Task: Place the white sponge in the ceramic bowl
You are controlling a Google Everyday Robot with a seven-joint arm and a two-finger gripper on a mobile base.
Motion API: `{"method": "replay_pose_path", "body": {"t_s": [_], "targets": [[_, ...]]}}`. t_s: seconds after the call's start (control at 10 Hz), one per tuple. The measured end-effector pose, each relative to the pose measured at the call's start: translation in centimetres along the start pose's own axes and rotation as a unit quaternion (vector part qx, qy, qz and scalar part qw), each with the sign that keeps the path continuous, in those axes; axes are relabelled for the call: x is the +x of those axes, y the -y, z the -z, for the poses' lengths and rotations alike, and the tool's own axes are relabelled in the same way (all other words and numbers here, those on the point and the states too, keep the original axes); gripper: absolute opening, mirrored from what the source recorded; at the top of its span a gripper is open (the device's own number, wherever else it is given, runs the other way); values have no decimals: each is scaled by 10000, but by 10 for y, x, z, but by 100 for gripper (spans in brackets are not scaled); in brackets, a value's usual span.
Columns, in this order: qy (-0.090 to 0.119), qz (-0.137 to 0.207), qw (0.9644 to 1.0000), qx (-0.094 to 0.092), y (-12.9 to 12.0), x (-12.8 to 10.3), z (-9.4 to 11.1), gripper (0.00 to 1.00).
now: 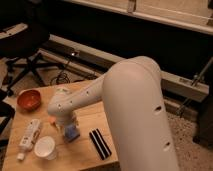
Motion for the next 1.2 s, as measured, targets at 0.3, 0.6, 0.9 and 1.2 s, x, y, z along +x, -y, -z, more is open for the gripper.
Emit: {"method": "replay_pose_path", "body": {"t_s": [0.3, 0.6, 0.9, 1.2], "targets": [[-27, -90, 9999, -112, 1, 3, -9, 65], [-87, -145, 9997, -168, 1, 2, -18, 65], [-170, -167, 9994, -245, -7, 0, -27, 65], [-235, -185, 9992, -268, -11, -4, -31, 50]]}}
